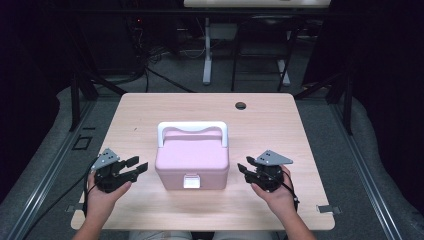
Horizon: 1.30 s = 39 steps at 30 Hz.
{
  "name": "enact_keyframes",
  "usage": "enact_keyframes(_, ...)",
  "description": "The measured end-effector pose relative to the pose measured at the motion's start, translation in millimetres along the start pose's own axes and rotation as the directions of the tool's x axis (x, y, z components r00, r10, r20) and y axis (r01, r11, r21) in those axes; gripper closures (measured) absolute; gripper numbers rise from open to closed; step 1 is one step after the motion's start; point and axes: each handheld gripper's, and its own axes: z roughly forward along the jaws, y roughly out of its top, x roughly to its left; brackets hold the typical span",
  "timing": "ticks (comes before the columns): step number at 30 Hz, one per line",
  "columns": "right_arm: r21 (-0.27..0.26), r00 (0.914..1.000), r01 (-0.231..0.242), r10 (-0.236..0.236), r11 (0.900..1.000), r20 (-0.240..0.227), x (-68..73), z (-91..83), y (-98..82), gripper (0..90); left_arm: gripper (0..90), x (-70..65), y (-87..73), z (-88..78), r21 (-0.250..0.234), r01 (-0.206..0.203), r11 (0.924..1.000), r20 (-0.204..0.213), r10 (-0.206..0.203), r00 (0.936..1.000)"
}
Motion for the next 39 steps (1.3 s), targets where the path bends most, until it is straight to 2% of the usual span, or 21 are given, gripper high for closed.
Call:
enact_keyframes(6,-0.008,0.9989,-0.042,0.042,0.999,-0.022,-6.5,-5.0,9.4,54.0,51.1,2.8,16.1,-4.8,0.007,-0.010,0.9999,0.005,0.010,0.9999)
enact_keyframes(16,-0.004,0.9990,-0.023,0.023,1.000,-0.037,-7.2,-5.4,26.6,52.9,50.4,5.3,36.4,-6.4,-0.005,-0.004,1.0000,0.017,0.004,0.9998)
enact_keyframes(24,-0.002,0.9980,-0.010,0.010,1.000,-0.062,-6.8,-1.2,38.3,51.7,48.6,3.3,50.6,0.5,0.003,-0.016,0.9999,0.040,0.016,0.9991)
enact_keyframes(27,-0.013,0.9977,-0.016,0.015,1.000,-0.067,-7.6,-0.9,43.6,49.9,47.8,1.7,55.0,3.7,-0.009,-0.023,0.9997,0.051,0.023,0.9984)
enact_keyframes(30,-0.024,0.9951,-0.034,0.032,0.999,-0.093,-9.2,0.2,51.5,48.2,45.7,0.4,59.8,6.4,0.000,-0.029,0.9996,0.052,0.029,0.9982)
enact_keyframes(39,-0.040,0.9903,-0.056,0.051,0.998,-0.129,-9.1,4.4,66.8,46.8,42.2,-0.9,72.4,17.6,0.016,-0.028,0.9995,0.071,0.026,0.9971)
